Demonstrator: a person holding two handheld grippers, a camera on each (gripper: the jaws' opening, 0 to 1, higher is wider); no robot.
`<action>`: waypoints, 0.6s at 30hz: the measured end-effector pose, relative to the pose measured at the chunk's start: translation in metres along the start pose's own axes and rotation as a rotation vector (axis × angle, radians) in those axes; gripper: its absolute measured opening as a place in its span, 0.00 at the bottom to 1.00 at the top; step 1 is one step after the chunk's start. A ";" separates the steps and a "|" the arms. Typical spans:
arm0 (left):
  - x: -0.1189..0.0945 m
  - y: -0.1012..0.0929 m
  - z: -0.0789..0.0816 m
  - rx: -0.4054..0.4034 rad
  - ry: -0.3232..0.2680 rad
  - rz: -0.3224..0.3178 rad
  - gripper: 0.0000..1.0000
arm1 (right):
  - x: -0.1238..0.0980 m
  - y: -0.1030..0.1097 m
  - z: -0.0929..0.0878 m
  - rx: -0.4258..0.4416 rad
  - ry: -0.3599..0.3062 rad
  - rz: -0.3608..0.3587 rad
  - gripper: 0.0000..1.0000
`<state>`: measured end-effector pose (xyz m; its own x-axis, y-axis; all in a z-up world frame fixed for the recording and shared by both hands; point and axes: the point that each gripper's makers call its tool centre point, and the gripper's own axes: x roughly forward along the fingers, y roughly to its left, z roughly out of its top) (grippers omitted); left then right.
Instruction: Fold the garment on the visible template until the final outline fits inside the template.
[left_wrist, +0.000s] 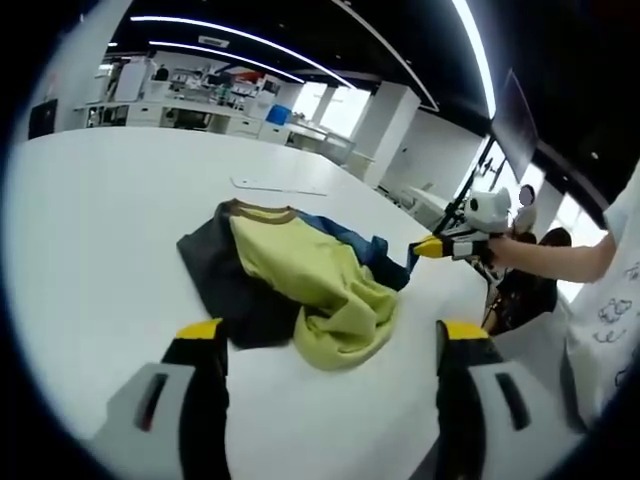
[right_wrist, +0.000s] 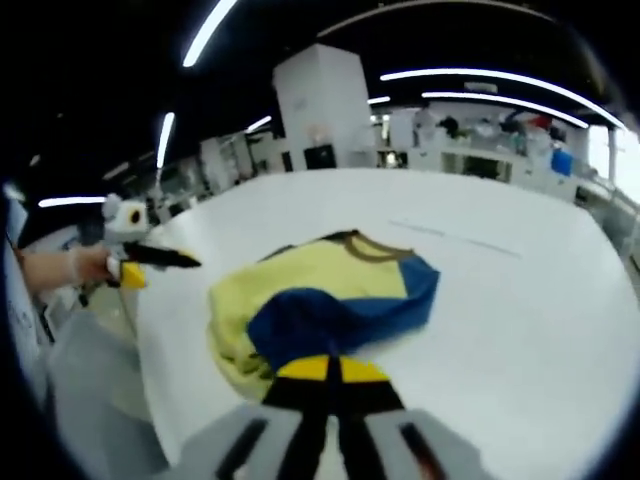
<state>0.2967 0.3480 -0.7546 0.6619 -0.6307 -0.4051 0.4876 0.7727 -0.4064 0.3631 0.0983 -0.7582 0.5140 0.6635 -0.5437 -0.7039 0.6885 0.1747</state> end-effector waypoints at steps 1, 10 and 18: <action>0.001 -0.001 0.000 0.001 0.000 -0.001 0.83 | -0.003 -0.006 -0.001 0.002 -0.005 -0.010 0.00; 0.004 -0.007 0.001 0.006 0.008 -0.008 0.82 | -0.048 -0.046 -0.014 0.086 -0.025 -0.119 0.00; 0.008 -0.013 0.002 0.008 0.015 -0.008 0.82 | -0.086 -0.091 -0.038 0.167 -0.016 -0.229 0.00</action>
<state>0.2972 0.3328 -0.7511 0.6495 -0.6376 -0.4144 0.4969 0.7683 -0.4034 0.3641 -0.0326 -0.7584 0.6591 0.4886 -0.5717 -0.4786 0.8589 0.1824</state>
